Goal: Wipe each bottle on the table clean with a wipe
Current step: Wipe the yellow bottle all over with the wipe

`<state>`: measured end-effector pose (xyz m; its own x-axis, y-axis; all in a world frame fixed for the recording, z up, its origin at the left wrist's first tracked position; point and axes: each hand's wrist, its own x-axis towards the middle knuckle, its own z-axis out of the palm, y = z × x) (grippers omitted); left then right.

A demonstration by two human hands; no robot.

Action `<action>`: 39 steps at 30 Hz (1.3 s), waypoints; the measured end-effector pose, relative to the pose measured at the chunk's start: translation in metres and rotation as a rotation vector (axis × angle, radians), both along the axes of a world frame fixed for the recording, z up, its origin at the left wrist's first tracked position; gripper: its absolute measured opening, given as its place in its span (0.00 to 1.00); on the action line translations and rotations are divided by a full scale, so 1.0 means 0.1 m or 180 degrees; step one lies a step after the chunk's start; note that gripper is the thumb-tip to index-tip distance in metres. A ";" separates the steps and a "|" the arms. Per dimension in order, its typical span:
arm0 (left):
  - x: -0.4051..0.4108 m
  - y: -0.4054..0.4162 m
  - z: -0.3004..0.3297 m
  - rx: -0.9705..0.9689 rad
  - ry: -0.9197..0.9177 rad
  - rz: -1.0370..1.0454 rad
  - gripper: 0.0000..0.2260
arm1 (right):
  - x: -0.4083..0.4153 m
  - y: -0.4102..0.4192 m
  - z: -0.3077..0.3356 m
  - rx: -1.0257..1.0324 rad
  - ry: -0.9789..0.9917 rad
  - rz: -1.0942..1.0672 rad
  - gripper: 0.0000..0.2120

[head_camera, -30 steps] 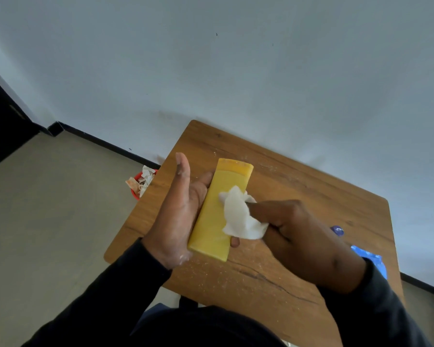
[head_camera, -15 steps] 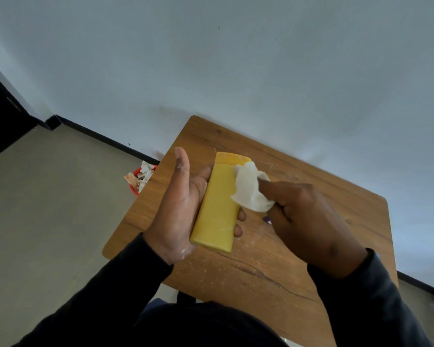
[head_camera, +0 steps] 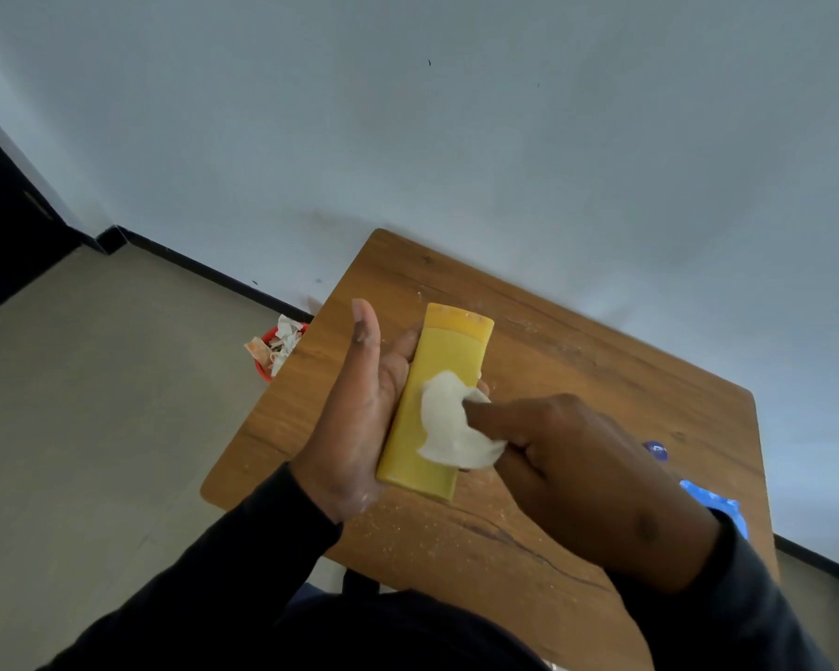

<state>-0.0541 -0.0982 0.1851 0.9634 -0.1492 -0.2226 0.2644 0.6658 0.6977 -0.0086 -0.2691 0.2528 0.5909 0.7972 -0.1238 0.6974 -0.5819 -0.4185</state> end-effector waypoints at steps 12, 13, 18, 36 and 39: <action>-0.04 -0.13 0.04 0.0379 0.0051 0.0131 0.40 | 0.00 0.10 -0.09 0.0144 -0.0360 -0.0162 0.13; -0.04 -0.14 0.04 0.0407 -0.0020 0.0114 0.39 | 0.05 0.09 -0.10 0.0230 -0.0544 -0.0307 0.14; -0.08 -0.18 0.03 0.0600 -0.0054 0.0032 0.35 | 0.06 0.01 -0.08 0.0246 -0.0385 -0.0241 0.14; -0.02 -0.01 0.02 0.0074 -0.0028 -0.0302 0.45 | 0.17 -0.07 -0.17 0.0651 -0.0012 0.0046 0.10; -0.01 0.01 0.02 0.0044 -0.0057 -0.0311 0.45 | 0.24 -0.11 -0.21 0.0771 -0.0163 -0.0295 0.08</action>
<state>-0.0548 -0.0972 0.1868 0.9483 -0.2397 -0.2081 0.3149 0.6276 0.7120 0.0153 -0.2798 0.2318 0.6633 0.7422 0.0959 0.6697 -0.5314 -0.5189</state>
